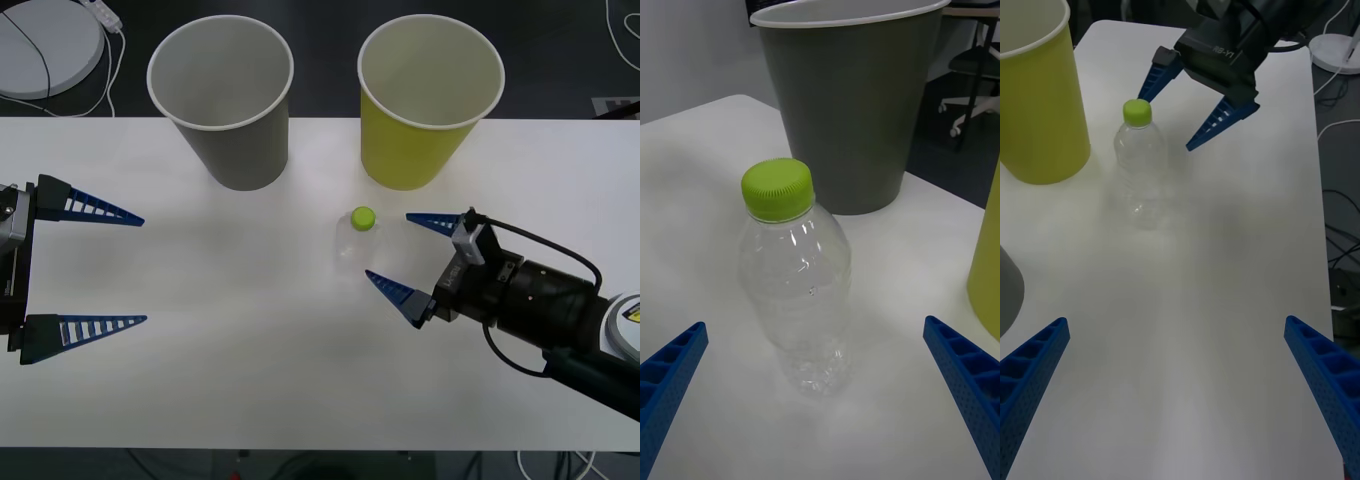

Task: Put the can into the green bin and the plastic bottle into the gray bin

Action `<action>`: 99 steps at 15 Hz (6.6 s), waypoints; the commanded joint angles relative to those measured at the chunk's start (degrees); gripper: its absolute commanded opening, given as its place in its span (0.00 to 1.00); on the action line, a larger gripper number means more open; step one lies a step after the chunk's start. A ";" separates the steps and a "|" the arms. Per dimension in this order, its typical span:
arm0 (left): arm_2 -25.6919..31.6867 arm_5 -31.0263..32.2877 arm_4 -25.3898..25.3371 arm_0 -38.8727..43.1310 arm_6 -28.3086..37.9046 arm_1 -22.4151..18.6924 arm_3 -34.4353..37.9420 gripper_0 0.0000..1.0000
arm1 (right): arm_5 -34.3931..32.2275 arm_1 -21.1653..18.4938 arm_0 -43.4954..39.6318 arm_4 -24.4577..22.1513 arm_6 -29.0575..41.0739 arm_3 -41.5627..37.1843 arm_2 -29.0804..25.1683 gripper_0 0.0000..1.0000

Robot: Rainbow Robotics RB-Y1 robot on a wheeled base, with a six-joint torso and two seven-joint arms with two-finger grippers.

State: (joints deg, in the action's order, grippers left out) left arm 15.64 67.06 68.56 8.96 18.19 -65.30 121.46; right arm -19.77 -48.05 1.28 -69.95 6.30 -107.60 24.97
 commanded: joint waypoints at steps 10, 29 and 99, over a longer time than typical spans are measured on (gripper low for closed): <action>0.00 0.00 0.00 0.00 0.00 0.00 0.00 1.00 | 2.46 2.09 7.07 -0.01 0.38 3.89 5.79 1.00; 0.00 0.00 0.00 0.00 0.00 0.00 0.00 1.00 | 4.92 3.76 14.27 -0.01 0.99 8.81 12.38 1.00; 0.00 0.00 0.00 0.00 0.00 0.00 0.00 1.00 | -1.50 -20.06 6.72 43.05 -14.83 -7.71 -1.86 0.00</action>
State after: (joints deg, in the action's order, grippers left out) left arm 15.64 67.06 68.56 8.96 18.19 -65.30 121.47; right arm -21.27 -67.68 7.99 -27.42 -8.31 -115.20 22.98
